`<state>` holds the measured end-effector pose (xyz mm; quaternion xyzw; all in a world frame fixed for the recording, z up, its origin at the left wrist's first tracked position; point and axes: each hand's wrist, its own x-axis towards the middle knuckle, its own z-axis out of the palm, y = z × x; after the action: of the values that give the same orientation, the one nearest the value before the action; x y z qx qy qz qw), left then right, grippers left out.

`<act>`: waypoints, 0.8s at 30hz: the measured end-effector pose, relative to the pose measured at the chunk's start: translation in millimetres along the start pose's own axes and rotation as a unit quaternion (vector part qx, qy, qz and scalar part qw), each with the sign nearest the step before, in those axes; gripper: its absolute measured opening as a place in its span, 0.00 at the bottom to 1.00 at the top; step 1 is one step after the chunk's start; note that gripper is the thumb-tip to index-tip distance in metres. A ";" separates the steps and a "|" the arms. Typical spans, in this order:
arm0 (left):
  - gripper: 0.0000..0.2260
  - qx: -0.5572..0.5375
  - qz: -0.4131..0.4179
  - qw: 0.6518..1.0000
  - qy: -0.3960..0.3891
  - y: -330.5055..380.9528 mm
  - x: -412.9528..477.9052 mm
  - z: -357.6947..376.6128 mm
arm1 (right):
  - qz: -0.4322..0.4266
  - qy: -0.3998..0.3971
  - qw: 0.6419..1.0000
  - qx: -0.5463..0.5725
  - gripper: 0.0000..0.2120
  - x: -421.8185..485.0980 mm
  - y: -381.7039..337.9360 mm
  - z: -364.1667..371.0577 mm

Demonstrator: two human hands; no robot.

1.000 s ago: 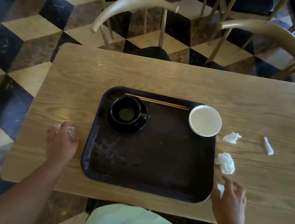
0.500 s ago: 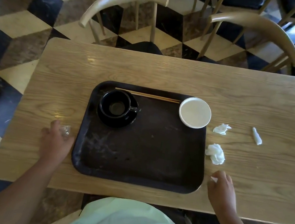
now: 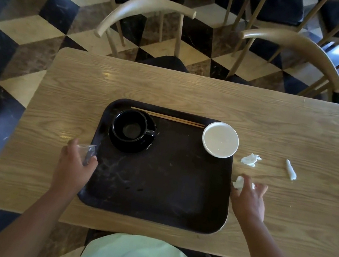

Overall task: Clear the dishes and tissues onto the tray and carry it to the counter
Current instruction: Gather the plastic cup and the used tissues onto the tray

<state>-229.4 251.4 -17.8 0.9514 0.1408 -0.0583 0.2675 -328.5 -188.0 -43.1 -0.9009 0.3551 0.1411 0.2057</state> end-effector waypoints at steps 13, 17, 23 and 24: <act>0.30 -0.004 0.008 0.998 -0.059 13.1 -13.4 21.4 | -0.025 0.045 0.999 0.006 0.25 46.9 -10.1 -21.0; 0.30 0.005 0.015 0.997 -0.070 15.7 -10.9 25.1 | -0.036 0.039 0.999 -0.008 0.26 67.6 -22.9 -25.5; 0.30 0.006 0.005 0.997 -0.080 14.5 -5.8 29.2 | -0.011 -0.004 0.999 -0.037 0.22 90.8 -35.5 -23.9; 0.30 0.008 0.008 0.997 -0.080 14.2 -4.8 29.6 | -0.013 -0.008 0.999 -0.041 0.20 92.2 -36.2 -23.9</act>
<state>-230.8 223.1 -35.1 0.9469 0.1111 -0.1327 0.2711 -235.4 -228.9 -49.2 -0.9120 0.3356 0.1597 0.1736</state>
